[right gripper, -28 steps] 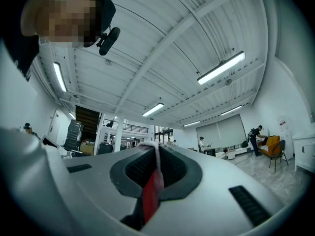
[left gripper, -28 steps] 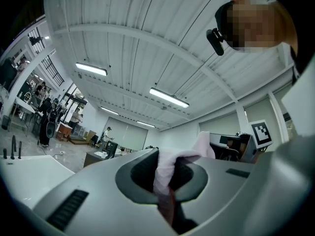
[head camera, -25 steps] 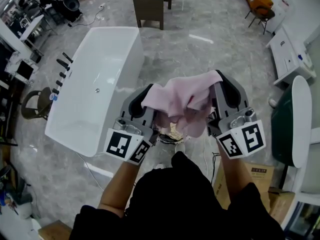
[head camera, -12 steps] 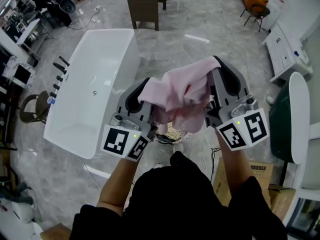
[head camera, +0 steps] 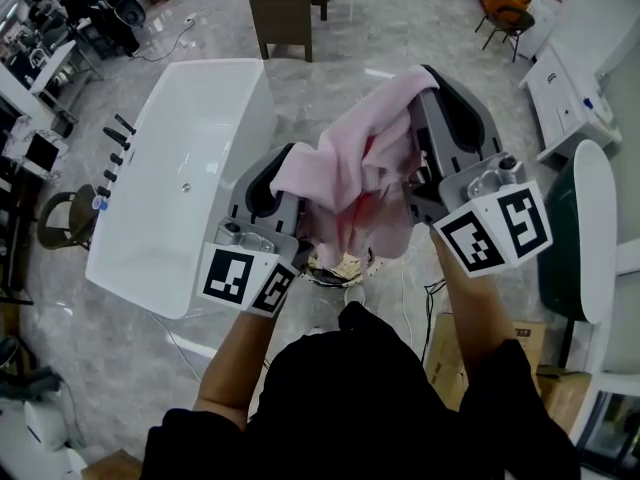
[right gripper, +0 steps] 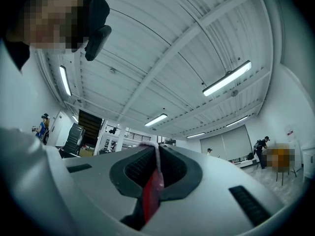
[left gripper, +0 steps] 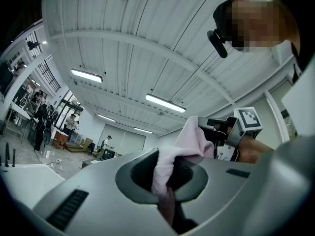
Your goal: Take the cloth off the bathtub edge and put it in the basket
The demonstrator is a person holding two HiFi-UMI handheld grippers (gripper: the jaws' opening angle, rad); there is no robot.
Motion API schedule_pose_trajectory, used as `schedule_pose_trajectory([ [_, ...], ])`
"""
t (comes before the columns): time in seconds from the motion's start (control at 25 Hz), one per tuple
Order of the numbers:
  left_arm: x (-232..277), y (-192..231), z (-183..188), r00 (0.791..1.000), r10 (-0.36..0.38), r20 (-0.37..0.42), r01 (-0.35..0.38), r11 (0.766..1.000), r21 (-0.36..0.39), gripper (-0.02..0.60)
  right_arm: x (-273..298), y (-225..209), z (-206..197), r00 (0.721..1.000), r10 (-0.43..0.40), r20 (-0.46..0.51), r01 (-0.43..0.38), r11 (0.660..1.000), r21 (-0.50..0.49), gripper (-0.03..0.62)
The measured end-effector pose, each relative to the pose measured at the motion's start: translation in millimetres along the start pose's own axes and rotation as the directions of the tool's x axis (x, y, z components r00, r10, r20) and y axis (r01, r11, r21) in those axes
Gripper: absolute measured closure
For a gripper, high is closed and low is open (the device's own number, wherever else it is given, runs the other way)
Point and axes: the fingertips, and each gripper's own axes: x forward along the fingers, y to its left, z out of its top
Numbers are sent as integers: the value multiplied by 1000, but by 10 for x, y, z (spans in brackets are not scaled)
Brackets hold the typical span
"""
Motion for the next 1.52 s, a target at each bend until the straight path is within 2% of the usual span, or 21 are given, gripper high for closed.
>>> schedule_pose_trajectory([
  [0.24, 15, 49, -48, 1000, 7, -15, -7, 1000, 0, 555, 58, -9, -104, 1000, 4, -6, -4, 1000, 23, 560],
  [0.44, 21, 162, -367, 996, 25, -83, -26, 1000, -12, 555, -21, -78, -570, 997, -6, -75, 12, 997, 73, 560],
  [0.64, 17, 312, -800, 984, 98, -152, -106, 993, -46, 555, -258, -273, -1136, 986, -14, -163, 37, 989, 140, 560],
  [0.88, 77, 445, -1241, 960, 152, -236, -164, 986, -29, 555, -383, -496, -1657, 966, -2, -260, 42, 988, 150, 560],
  [1.24, 84, 576, -1921, 906, 252, -341, -265, 964, 8, 555, -523, -614, -2428, 915, 132, -380, -61, 979, 192, 560],
  [1.52, 43, 597, -2621, 867, 281, -411, -305, 952, 7, 555, -764, -818, -3096, 876, 165, -453, -64, 971, 229, 560],
])
